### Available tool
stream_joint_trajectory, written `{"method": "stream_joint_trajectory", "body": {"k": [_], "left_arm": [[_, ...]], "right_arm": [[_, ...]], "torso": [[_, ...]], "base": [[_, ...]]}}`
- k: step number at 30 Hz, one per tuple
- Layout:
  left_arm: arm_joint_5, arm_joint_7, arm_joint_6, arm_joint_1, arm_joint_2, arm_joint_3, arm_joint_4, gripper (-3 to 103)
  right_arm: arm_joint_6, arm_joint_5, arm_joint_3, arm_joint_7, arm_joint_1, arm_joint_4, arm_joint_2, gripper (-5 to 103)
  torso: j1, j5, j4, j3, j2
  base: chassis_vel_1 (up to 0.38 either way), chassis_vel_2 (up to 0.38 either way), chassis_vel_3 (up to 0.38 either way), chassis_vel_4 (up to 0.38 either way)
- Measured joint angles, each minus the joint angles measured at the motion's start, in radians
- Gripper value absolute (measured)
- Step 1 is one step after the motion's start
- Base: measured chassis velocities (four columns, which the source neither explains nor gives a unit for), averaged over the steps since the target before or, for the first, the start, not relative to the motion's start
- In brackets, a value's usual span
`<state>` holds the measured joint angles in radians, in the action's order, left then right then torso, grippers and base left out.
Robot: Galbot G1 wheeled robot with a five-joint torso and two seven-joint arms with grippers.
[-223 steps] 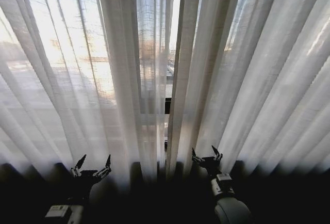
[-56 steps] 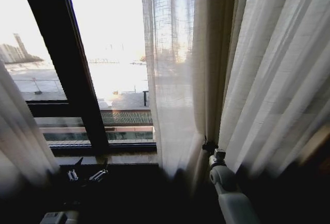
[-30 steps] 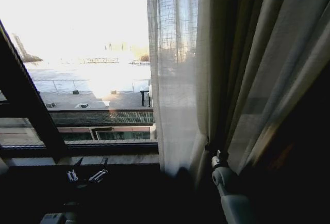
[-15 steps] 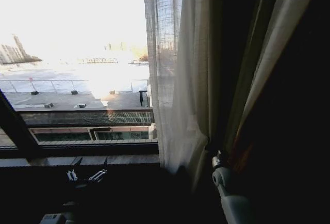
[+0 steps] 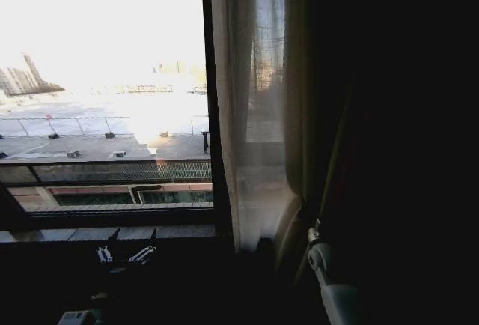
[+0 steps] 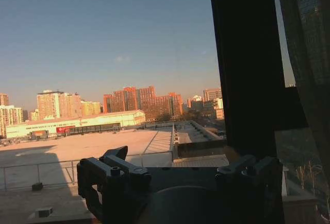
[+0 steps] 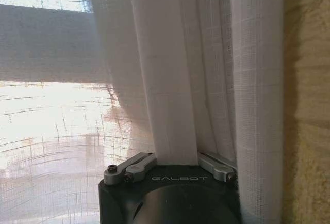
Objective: Open the curtains by pulling them apart, changing their state from closed to fully open.
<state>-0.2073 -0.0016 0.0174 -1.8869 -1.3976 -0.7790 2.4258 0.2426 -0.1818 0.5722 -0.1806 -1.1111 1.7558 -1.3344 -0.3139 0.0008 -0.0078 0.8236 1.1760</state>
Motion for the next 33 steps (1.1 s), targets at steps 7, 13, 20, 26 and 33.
{"method": "stream_joint_trajectory", "body": {"k": [7, 13, 20, 26, 33], "left_arm": [[-0.001, -0.001, 0.001, 0.002, 0.002, 0.0, -0.001, 100], [-0.002, -0.001, 0.001, 0.003, 0.003, 0.001, -0.002, 100], [-0.003, -0.001, 0.002, 0.004, 0.001, 0.002, -0.004, 100], [-0.004, -0.002, 0.003, 0.004, 0.0, 0.0, -0.005, 100], [-0.007, -0.002, 0.008, 0.002, -0.001, -0.003, -0.008, 100]], "right_arm": [[0.004, -0.018, 0.039, -0.049, 0.02, -0.03, 0.006, 0], [0.014, -0.034, 0.097, -0.096, 0.049, -0.07, 0.026, 0], [0.037, -0.064, 0.16, -0.173, 0.09, -0.137, 0.044, 0], [0.037, -0.067, 0.172, -0.221, 0.113, -0.17, 0.044, 0], [0.044, -0.067, 0.151, -0.204, 0.081, -0.122, 0.036, 8]], "torso": [[0.0, -0.0012, 0.0006, 0.0, 0.0], [0.0, -0.0004, 0.0003, 0.0, 0.0], [0.0, -0.0006, 0.0002, 0.0, 0.0], [0.0, -0.0007, 0.0002, 0.0, 0.0], [0.0, -0.0003, -0.0001, 0.0, 0.0]], "base": [[0.02, 0.026, -0.016, -0.026], [0.017, 0.02, -0.013, -0.024], [0.0, 0.0, 0.0, 0.0], [0.0, 0.0, 0.0, 0.0], [0.0, 0.0, 0.0, 0.0]]}}
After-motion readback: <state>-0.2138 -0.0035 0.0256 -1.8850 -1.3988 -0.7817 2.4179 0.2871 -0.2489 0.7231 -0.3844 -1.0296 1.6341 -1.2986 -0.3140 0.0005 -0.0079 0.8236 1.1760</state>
